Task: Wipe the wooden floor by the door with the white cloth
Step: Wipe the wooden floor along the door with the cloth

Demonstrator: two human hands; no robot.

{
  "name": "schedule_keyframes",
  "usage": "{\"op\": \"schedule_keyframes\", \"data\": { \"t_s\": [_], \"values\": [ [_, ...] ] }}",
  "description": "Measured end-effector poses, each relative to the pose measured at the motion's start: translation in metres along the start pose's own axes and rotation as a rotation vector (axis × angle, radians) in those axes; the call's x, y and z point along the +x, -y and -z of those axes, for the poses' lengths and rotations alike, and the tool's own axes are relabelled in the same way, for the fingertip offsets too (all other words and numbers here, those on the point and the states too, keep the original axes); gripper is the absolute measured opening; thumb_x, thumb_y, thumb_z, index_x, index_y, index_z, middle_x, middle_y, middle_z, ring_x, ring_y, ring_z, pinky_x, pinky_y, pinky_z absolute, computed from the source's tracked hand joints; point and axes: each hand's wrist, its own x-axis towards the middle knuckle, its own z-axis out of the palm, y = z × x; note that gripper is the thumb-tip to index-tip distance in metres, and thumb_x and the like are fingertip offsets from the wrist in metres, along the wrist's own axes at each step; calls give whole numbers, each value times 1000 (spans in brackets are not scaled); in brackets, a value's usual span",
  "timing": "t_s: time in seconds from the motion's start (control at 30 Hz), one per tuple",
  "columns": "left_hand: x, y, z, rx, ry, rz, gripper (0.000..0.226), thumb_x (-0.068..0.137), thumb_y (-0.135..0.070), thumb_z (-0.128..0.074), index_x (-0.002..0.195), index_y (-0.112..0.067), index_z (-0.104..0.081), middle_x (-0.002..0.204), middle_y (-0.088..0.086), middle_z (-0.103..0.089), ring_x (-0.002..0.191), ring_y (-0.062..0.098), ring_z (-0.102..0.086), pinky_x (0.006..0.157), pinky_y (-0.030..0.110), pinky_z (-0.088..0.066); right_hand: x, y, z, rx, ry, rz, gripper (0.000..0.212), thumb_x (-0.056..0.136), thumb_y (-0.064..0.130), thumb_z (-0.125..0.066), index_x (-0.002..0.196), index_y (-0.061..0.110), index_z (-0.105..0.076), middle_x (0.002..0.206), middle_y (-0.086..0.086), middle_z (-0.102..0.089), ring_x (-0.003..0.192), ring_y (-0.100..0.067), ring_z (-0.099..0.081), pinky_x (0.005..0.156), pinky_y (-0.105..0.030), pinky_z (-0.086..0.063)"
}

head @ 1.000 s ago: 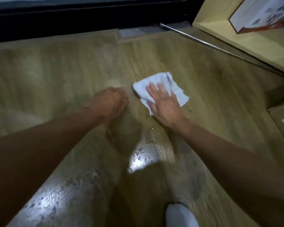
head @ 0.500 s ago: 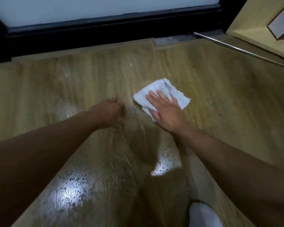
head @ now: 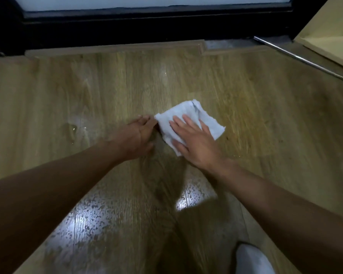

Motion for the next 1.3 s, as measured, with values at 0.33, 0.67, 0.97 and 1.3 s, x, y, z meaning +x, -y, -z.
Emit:
{"op": "schedule_keyframes", "data": {
  "t_s": [0.33,0.67,0.97,1.3],
  "values": [
    [43,-51,-6,161,8,-147,67,93,-50,-47,146,-13,-28,146,13,-37,131,30,-37,107,41,-34,-7,-23,17,197,-154,-220,42,99,31,-47,138,16,-48,155,-5,-30,143,-23,-25,111,-40,-25],
    [38,-58,26,-268,-439,-122,20,99,-19,-44,102,-5,-59,82,4,-58,73,25,-59,63,32,-42,2,-18,62,738,-364,-504,20,90,18,-56,106,22,-68,101,0,-67,92,-11,-62,79,-24,-47],
    [66,-82,61,-210,-453,-231,32,81,-30,-70,105,-14,-57,96,-2,-48,86,17,-50,72,27,-37,-9,-39,136,847,-477,-382,18,81,5,-63,81,22,-60,80,4,-63,73,-8,-58,67,-27,-49],
    [50,-98,5,225,-251,-591,40,78,-34,-38,83,-10,-69,88,15,-65,77,35,-62,65,41,-49,-116,-102,100,401,93,-458,24,89,15,-62,111,12,-69,128,-6,-61,115,-15,-56,96,-12,-33]
  ]
}}
